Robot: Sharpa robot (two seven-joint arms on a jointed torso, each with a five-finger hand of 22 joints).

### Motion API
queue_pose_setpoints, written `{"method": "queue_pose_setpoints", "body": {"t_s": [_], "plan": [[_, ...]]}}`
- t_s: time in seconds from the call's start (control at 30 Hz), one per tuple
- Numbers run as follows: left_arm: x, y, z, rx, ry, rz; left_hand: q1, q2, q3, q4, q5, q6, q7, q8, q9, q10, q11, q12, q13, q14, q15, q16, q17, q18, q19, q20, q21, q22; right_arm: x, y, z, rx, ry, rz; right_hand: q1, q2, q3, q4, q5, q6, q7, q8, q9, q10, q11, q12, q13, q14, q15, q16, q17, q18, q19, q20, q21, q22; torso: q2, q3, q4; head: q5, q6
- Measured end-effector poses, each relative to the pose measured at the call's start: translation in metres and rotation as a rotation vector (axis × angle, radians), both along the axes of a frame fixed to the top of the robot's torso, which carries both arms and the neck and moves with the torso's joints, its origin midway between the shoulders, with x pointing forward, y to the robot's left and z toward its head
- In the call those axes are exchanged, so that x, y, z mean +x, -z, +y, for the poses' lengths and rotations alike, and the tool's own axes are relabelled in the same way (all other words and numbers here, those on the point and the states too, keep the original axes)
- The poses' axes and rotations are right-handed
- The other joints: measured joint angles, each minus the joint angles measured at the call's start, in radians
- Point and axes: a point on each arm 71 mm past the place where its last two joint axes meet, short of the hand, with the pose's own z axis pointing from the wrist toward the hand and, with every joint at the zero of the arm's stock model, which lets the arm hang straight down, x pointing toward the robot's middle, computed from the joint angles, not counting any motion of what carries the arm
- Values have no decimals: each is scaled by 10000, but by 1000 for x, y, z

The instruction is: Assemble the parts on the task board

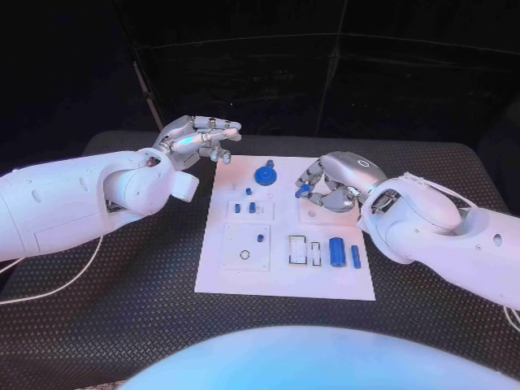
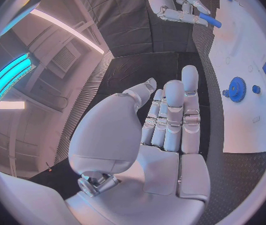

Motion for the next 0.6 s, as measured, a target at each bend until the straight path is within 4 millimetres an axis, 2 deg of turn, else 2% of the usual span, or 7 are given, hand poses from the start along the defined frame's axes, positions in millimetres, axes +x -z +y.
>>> {"method": "queue_pose_setpoints", "body": {"t_s": [0.17,0.27,0.6], "plan": [[0,0,-2,-10,36,3,0,0,0,0,0,0,0,-1,0,0,0,0,1,0,0,0,0,0,0,0,0,0,-10,-5,24,635,-602,69,0,0,9,-10,65,-3,-1,-9,-6,0,1,-10,-1,-1,0,36,3,0,0,0,0,0,6,-12,18,42,0],[0,1,-2,-9,45,10,0,0,0,0,0,0,0,-1,0,0,0,0,1,0,0,0,0,0,0,0,0,1,-21,5,42,803,-1118,432,40,-41,29,-30,67,19,21,-19,-8,36,-36,-31,-1,0,0,36,3,0,0,0,0,-1,12,-19,19,123,0],[0,0,-4,-27,90,8,0,0,0,0,0,0,0,-1,0,0,0,0,0,0,0,0,1,0,0,0,0,1,-43,30,78,908,-2317,1338,38,-42,52,-55,121,26,30,4,-15,36,-35,-52,-2,-1,1,36,-24,0,-1,0,0,-40,22,-30,18,307,0]]}}
